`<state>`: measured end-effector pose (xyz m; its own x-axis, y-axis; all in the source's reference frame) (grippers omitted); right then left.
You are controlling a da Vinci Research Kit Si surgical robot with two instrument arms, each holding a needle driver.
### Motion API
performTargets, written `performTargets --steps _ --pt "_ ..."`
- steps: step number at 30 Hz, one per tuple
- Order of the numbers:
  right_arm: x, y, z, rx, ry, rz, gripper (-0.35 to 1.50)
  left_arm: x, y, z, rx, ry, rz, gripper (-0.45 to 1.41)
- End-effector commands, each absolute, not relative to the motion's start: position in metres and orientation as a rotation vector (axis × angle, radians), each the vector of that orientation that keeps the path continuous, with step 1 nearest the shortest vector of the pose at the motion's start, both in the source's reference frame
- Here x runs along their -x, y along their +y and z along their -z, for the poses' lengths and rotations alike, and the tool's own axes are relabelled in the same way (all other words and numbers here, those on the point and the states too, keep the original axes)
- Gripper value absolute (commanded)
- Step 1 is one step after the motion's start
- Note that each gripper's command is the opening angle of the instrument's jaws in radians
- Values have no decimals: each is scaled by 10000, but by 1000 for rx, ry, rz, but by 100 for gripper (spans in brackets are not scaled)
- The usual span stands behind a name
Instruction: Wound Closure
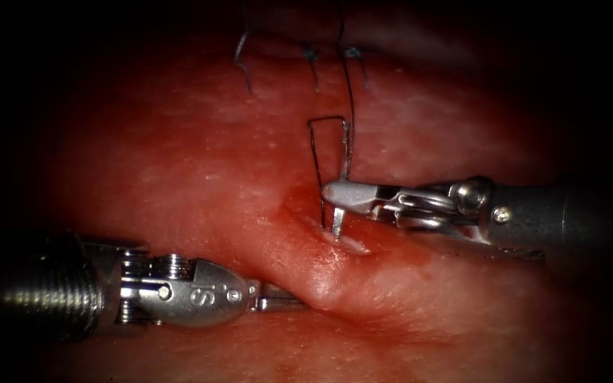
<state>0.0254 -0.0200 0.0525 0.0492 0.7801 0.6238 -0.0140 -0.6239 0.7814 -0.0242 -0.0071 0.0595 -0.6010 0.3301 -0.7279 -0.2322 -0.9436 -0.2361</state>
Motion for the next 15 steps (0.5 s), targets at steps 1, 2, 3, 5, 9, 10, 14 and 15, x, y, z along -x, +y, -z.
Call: performTargets --steps 1,2,3,5,9,10,14,15 --pt "-262 -200 -524 -1711 776 -1638 -35 248 -71 -599 1197 -167 -2554 -16" --pt "-262 -201 -522 -1715 774 -1635 -35 248 -71 -599 1197 -167 -2554 -16" --pt "-263 -202 -520 -1719 772 -1631 -35 248 -71 -599 1197 -167 -2554 -16" --pt "-263 -204 -518 -1721 770 -1628 -35 248 -71 -599 1197 -167 -2554 -16" --pt "-267 -215 -513 -1731 756 -1613 -35 248 -71 -599 1197 -167 -2554 -16" --pt "-268 -217 -513 -1732 755 -1610 -35 248 -71 -599 1197 -167 -2554 -16" --pt "-269 -222 -518 -1728 738 -1603 -35 248 -71 -599 1197 -167 -2554 -16" --pt "-269 -223 -520 -1730 734 -1605 -35 248 -71 -599 1197 -167 -2554 -16"
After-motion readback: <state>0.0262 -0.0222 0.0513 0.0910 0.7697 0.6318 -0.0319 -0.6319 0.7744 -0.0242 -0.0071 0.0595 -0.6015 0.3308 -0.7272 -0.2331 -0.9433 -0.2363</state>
